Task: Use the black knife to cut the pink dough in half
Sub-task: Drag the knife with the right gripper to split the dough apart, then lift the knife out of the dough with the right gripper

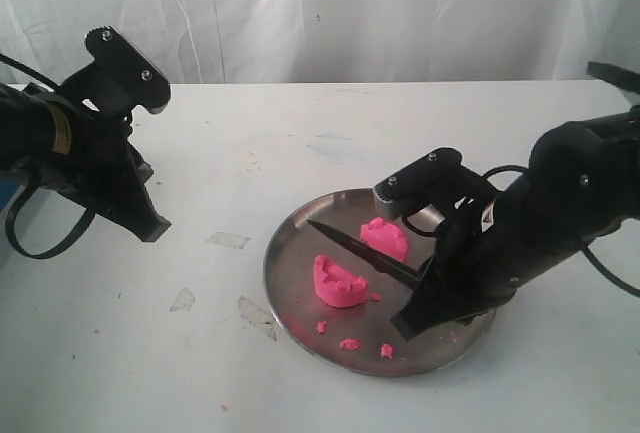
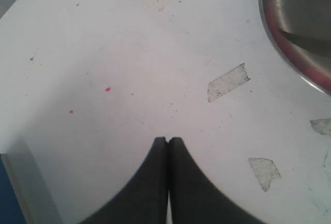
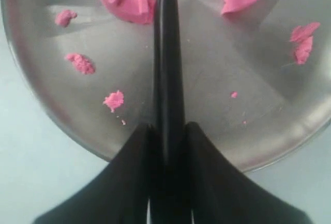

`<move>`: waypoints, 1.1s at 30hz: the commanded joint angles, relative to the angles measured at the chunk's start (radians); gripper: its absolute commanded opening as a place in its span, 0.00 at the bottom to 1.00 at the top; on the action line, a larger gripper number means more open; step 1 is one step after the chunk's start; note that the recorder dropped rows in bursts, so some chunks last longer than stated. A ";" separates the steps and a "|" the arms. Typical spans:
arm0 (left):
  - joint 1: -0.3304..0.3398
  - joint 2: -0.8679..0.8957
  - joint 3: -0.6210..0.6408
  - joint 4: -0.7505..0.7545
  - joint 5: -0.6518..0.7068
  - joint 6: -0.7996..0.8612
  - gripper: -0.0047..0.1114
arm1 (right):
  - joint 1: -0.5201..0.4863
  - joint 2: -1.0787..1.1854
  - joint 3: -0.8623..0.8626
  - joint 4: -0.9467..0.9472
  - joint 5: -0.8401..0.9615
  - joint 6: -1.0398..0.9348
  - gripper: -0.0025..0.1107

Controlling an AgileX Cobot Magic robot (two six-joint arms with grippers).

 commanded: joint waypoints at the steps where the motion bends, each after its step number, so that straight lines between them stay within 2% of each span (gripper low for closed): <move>1: 0.002 -0.007 0.008 -0.004 0.006 -0.004 0.04 | 0.005 0.000 0.038 -0.018 -0.115 0.038 0.02; 14: 0.000 -0.007 0.008 -0.004 0.013 -0.006 0.04 | 0.009 0.136 0.048 0.015 -0.120 0.036 0.02; 24: 0.000 -0.007 0.008 -0.004 -0.005 -0.006 0.04 | 0.116 0.146 0.048 0.054 -0.135 0.036 0.02; 33: 0.000 -0.007 0.008 -0.004 0.005 -0.006 0.04 | 0.126 0.146 0.048 0.052 -0.161 0.036 0.02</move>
